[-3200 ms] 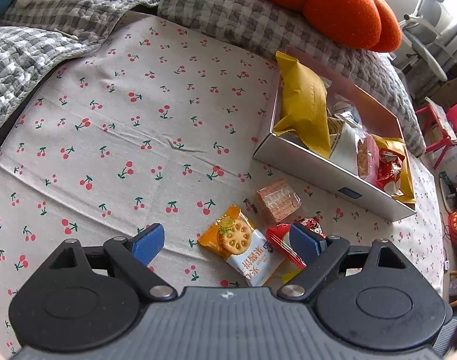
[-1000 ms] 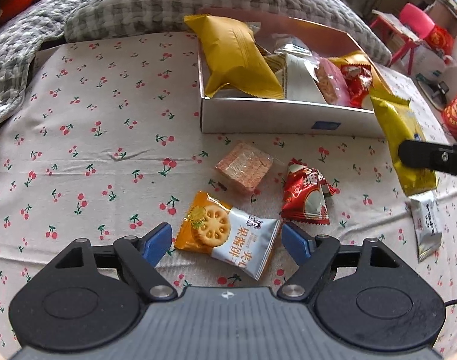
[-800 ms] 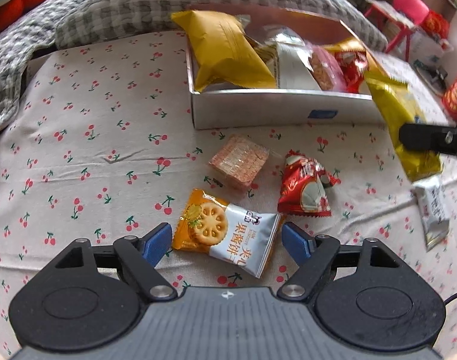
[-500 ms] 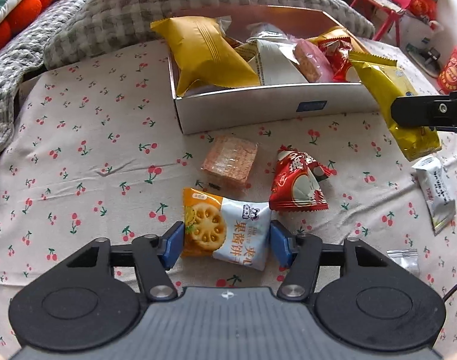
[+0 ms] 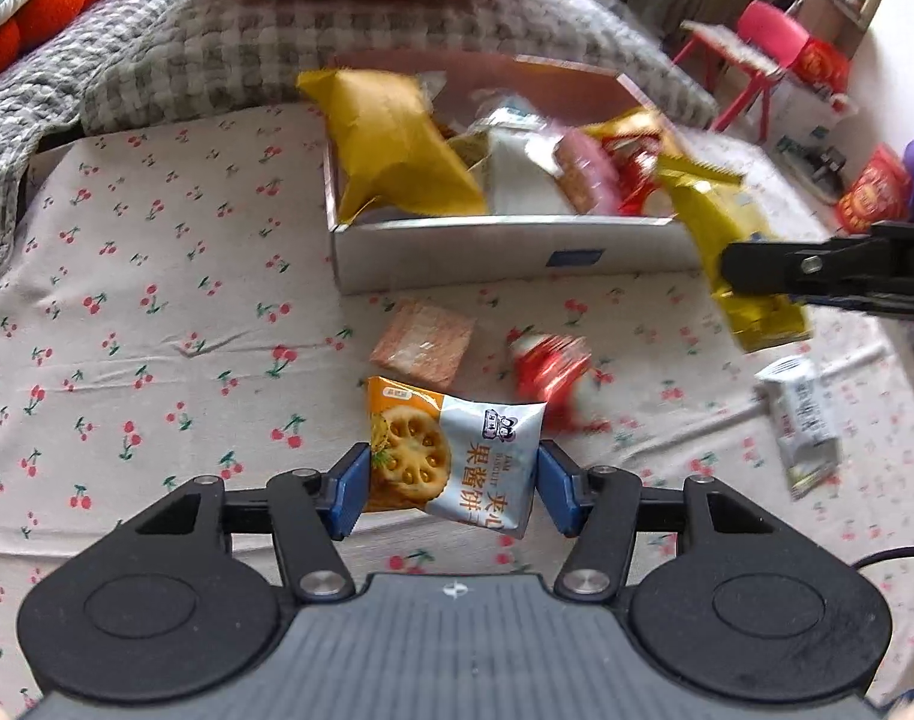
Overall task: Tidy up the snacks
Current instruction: 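Grasp the orange biscuit packet with the left gripper while the right holds the chip bag, then carry both snacks over the box with both grippers, then open both grippers to drop the chip bag and biscuit packet into the box, then grasp the red candy wrapper with the left gripper while the right moves toward the white packet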
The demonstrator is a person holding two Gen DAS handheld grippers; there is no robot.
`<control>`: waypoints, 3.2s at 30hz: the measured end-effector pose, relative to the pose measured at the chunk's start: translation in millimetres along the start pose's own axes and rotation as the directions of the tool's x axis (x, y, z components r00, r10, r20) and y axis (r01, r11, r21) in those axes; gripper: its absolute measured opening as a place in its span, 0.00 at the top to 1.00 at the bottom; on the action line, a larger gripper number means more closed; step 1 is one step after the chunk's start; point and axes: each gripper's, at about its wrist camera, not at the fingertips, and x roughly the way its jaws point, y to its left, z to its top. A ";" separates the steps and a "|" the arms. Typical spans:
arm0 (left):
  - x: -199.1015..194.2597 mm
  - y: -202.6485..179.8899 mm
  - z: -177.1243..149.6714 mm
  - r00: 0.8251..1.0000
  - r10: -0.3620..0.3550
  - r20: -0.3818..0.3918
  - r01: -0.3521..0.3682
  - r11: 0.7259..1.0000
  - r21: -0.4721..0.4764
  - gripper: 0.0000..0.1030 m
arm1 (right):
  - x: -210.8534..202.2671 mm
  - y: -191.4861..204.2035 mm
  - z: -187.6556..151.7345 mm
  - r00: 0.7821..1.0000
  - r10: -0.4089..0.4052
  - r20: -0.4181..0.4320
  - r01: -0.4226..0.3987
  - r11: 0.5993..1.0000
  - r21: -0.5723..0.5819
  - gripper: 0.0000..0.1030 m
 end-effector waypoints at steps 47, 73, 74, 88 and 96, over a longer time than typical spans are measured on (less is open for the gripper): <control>16.3 -19.0 73.2 0.950 0.015 0.312 0.013 0.996 -0.088 0.46 | 14.7 -33.2 42.2 0.979 -0.060 0.197 0.020 0.980 0.199 0.55; -1.0 16.9 75.9 0.941 -0.016 0.337 0.103 0.964 -0.244 0.29 | -3.2 -28.6 50.4 0.955 -0.020 0.297 -0.075 0.950 0.304 0.27; -2.5 18.9 75.2 0.941 -0.018 0.337 0.109 0.961 -0.254 0.29 | -5.9 -28.5 50.2 0.955 -0.020 0.297 -0.075 0.949 0.306 0.27; -14.6 15.5 55.6 0.971 0.041 0.235 0.024 0.963 -0.268 0.24 | -31.0 -14.4 34.4 0.965 -0.134 0.223 0.088 0.975 0.205 0.25; -4.1 17.4 45.8 0.990 0.077 0.115 -0.045 0.965 -0.257 0.23 | -24.9 -19.9 15.4 0.974 -0.202 0.099 0.189 0.974 0.128 0.25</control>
